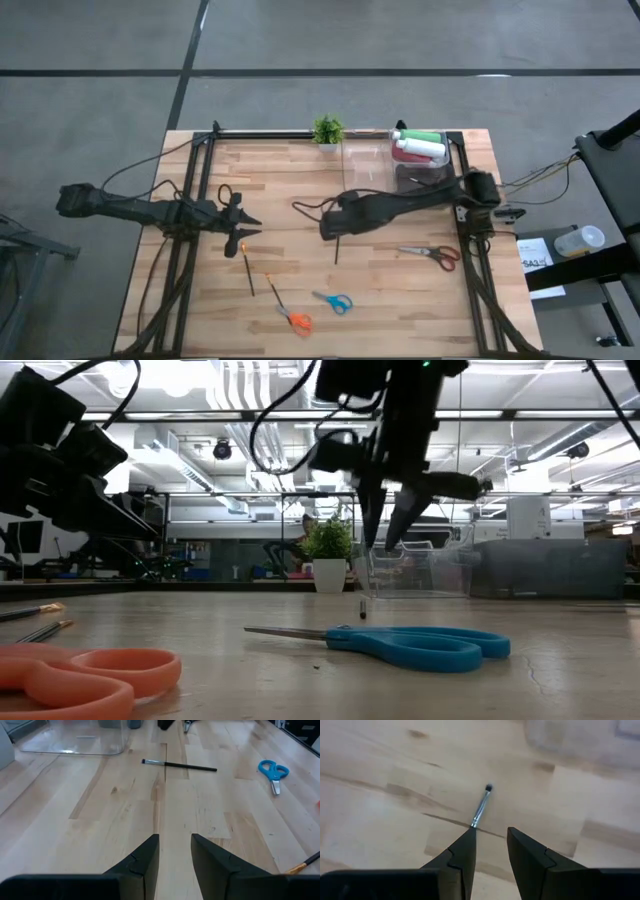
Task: Pick & Place Paint Supplies
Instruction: Put the silver paintbrush into the black bin
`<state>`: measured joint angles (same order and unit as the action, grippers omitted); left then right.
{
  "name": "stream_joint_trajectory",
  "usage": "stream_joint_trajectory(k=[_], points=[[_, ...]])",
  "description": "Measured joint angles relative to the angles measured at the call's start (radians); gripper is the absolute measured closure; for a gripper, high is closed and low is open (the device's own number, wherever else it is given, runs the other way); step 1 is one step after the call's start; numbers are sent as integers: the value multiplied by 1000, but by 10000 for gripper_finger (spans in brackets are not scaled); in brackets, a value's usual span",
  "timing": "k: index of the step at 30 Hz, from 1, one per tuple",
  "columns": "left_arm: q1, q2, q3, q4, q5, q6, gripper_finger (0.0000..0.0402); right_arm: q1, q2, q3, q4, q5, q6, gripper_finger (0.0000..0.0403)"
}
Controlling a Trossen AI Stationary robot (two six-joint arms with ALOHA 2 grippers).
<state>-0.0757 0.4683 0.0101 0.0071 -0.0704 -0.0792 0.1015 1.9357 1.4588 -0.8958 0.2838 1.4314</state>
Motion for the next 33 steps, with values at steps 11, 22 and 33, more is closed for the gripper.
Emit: stream_joint_trajectory(k=[11,22,33], points=[[0,0,0,0,0,0,280,5,126,84,-22,-20,64,296],[0,0,0,0,0,0,280,2,153,83,9,27,63,296],[0,0,0,0,0,0,280,-5,184,76,38,32,61,296]])
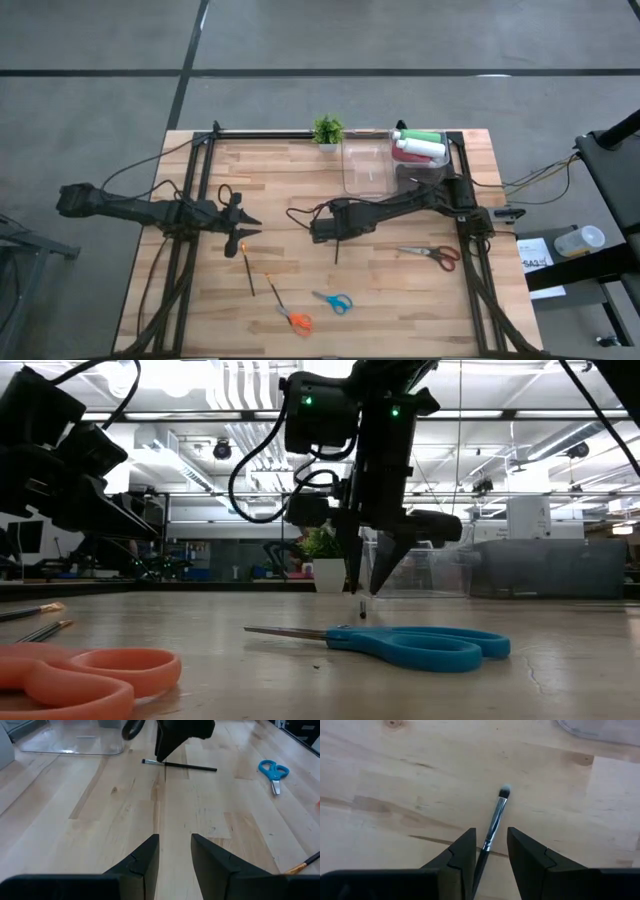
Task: Pick & Place Paint Supplies
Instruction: Put the silver paintbrush into the black bin
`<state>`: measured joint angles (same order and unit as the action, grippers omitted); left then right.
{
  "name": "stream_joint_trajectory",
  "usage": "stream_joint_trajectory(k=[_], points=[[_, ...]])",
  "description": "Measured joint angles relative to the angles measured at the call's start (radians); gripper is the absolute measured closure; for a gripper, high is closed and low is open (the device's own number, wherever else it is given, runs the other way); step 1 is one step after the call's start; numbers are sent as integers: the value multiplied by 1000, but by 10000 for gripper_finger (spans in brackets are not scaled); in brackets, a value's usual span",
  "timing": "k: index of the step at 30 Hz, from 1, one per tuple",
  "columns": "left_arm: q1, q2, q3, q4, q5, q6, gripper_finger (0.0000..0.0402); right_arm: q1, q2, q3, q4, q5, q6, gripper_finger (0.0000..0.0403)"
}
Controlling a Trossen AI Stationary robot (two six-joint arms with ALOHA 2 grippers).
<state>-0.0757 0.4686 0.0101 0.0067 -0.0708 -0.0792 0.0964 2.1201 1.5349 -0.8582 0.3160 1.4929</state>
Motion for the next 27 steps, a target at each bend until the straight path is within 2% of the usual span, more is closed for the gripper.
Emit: stream_joint_trajectory(k=[27], points=[[0,0,0,0,0,0,280,-43,35,-7,20,-62,-8,296]])
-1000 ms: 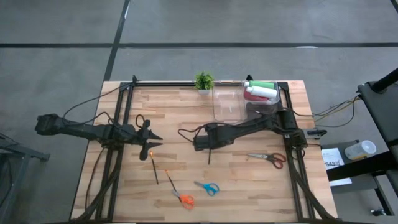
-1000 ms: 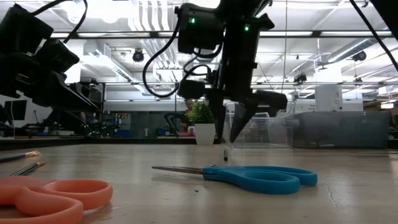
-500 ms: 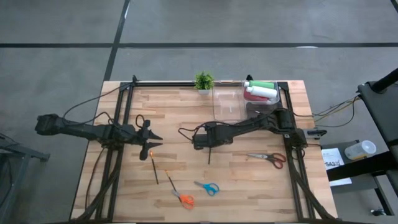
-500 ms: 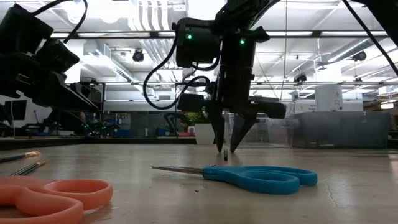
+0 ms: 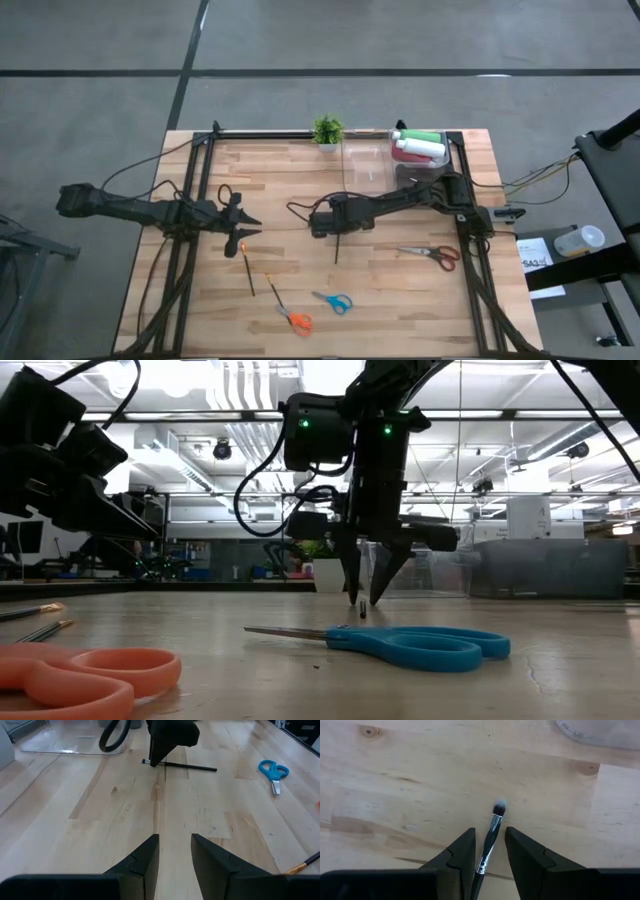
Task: Pick & Place Paint Supplies
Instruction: Put the silver paintbrush into the black bin
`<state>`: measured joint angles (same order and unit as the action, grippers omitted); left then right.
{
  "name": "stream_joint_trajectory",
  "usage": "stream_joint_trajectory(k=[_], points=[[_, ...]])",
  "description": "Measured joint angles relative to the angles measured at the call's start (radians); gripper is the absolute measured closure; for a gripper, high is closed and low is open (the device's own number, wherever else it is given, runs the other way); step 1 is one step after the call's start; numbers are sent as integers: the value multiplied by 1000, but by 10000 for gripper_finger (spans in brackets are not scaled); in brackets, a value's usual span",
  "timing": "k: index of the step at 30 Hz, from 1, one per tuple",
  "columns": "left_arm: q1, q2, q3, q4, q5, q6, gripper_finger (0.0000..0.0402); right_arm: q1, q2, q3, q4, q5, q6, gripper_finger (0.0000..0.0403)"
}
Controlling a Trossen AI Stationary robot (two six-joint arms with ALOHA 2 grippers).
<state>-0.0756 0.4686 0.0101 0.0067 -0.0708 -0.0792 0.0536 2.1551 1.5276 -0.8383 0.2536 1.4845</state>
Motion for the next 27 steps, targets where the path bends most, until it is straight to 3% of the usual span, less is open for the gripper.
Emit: stream_joint_trajectory(k=[10,20,27], points=[[0,0,0,0,0,0,280,-1,14,8,-12,-12,-3,298],[0,0,0,0,0,0,280,-1,13,6,-17,-13,-3,384],[0,0,0,0,0,0,280,0,11,5,-14,-11,-7,389]])
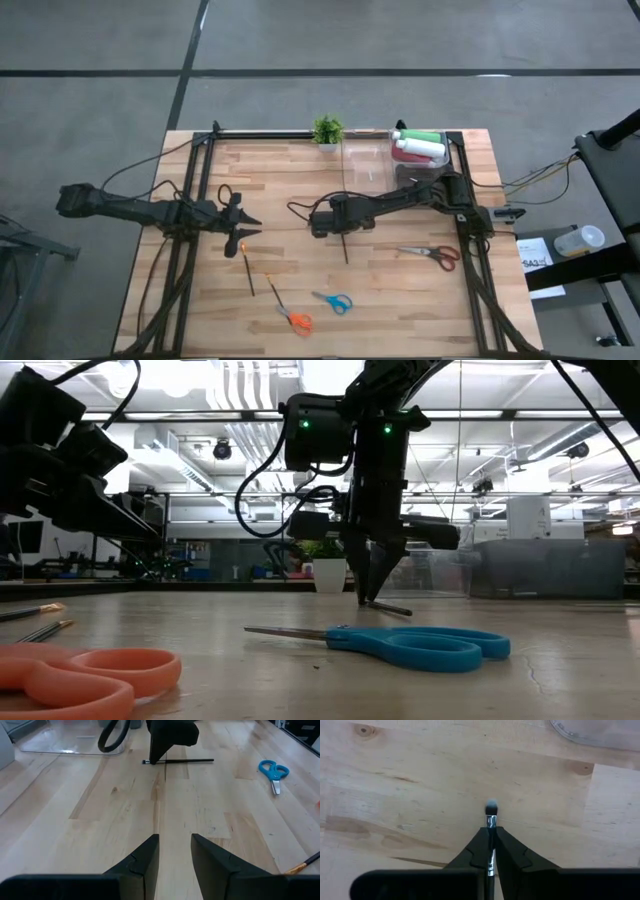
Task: Pick & Place Paint Supplies
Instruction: Put the silver paintbrush into the black bin
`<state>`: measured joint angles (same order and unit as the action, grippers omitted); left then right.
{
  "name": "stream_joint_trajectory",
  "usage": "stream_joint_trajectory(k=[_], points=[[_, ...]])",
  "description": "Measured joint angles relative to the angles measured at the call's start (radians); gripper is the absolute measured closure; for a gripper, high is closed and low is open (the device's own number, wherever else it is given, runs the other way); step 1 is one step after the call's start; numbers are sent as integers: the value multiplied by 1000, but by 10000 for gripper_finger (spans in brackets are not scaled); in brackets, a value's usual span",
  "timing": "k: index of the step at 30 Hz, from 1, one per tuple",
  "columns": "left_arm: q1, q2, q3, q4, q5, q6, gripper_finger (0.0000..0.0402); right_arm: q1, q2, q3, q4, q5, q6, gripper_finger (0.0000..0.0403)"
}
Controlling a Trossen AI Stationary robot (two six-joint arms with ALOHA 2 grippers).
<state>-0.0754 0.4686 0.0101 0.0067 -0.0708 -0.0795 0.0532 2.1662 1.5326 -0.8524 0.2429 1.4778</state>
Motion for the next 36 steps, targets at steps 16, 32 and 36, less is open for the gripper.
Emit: stream_joint_trajectory(k=[16,32,36], points=[[0,0,0,0,0,0,280,2,-44,-5,9,0,-45,392],[0,0,0,0,0,0,280,2,-104,-1,35,27,-121,390],[0,0,0,0,0,0,280,4,-140,-1,81,35,-196,390]])
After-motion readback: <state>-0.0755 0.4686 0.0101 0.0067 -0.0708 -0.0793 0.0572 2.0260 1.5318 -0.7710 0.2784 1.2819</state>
